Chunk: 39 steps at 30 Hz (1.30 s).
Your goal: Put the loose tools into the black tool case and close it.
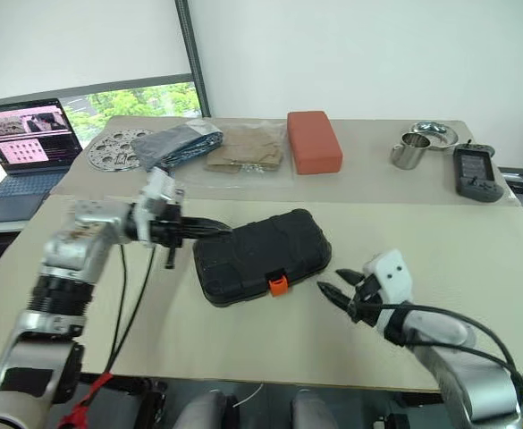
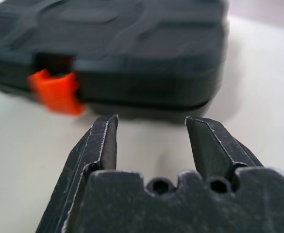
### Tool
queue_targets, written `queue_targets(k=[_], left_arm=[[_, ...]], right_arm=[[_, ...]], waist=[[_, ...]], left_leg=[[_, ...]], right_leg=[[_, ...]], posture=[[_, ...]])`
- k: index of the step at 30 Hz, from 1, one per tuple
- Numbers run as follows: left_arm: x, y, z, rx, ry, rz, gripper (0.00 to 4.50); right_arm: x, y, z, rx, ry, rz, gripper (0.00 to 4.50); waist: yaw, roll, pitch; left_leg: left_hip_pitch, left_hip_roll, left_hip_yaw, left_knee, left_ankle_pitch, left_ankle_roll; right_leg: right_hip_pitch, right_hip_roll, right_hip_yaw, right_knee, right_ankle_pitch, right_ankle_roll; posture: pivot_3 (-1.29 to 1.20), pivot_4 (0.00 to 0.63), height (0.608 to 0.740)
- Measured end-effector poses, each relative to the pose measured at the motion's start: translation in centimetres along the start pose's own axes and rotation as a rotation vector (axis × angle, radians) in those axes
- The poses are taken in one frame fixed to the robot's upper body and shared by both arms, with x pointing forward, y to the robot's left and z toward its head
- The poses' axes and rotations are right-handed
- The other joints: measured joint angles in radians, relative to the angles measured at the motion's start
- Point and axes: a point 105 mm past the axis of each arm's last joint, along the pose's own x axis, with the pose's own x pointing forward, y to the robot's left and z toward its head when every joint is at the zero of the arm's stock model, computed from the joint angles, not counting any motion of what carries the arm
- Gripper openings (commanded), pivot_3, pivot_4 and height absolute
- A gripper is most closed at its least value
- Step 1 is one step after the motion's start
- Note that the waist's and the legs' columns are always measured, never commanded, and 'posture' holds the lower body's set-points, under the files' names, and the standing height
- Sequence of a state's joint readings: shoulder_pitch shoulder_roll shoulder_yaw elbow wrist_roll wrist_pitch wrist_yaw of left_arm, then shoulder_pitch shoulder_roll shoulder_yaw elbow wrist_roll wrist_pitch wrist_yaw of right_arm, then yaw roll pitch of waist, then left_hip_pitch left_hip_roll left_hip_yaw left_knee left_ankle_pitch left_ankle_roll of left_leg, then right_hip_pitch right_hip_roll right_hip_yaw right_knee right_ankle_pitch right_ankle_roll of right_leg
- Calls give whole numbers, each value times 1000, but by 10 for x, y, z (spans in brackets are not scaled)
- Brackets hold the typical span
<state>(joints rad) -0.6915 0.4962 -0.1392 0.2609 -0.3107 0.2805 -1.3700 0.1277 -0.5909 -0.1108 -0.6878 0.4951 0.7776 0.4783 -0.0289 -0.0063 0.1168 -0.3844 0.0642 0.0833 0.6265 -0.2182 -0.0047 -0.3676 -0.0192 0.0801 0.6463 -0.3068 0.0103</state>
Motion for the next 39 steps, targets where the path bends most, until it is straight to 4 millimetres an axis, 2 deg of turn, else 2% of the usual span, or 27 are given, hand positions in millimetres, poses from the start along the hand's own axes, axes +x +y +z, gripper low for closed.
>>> queue_targets(k=[2,3,5,7,10,16,21,35,39], left_arm=[[12,-1,-9,9,23,-7,0],[19,-2,-13,11,27,-14,0],[29,-3,-20,19,42,-20,0],[37,-1,-30,28,61,-9,0],[44,6,-30,62,66,11,0],[48,7,-33,78,58,18,0],[50,5,-35,78,50,24,0],[54,-2,-36,57,45,25,0],[56,-4,-35,52,42,19,0]], right_arm=[[3,10,1,13,-1,0,2429],[5,17,1,24,-2,6,2046],[8,25,0,48,1,6,1768],[13,32,-4,79,10,10,1145],[21,42,-5,106,16,27,62],[35,54,4,119,8,56,11],[45,57,9,122,19,78,11],[64,57,5,138,67,126,11],[68,56,-4,156,106,123,11]], waist=[[-4,0,0],[-4,0,0],[-4,-1,0],[-3,-1,-1],[0,-2,-2],[-3,-7,-8],[-5,-7,-12],[-21,-6,-16],[-22,-7,-16]], left_leg=[[0,0,0,0,0,0],[-2,0,0,0,0,0],[-3,0,0,0,0,0],[-3,1,0,0,0,0],[-3,0,0,0,0,0],[-3,1,-1,0,0,0],[-3,1,-2,0,0,0],[1,1,-6,0,1,2],[0,1,-7,0,1,2]], right_leg=[[-1,2,2,0,0,0],[-1,5,7,-1,0,0],[-1,10,15,-1,0,0],[-1,11,17,-2,0,0],[-1,11,18,-2,-1,1],[-1,11,18,-2,-1,2],[-1,11,18,-2,-1,2],[1,13,20,-1,-2,3],[0,13,20,-1,-2,3]], posture=[[0,150,740],[0,150,740],[0,150,740],[0,150,740],[0,150,740],[0,150,740],[0,150,740],[0,150,740],[0,150,740]])
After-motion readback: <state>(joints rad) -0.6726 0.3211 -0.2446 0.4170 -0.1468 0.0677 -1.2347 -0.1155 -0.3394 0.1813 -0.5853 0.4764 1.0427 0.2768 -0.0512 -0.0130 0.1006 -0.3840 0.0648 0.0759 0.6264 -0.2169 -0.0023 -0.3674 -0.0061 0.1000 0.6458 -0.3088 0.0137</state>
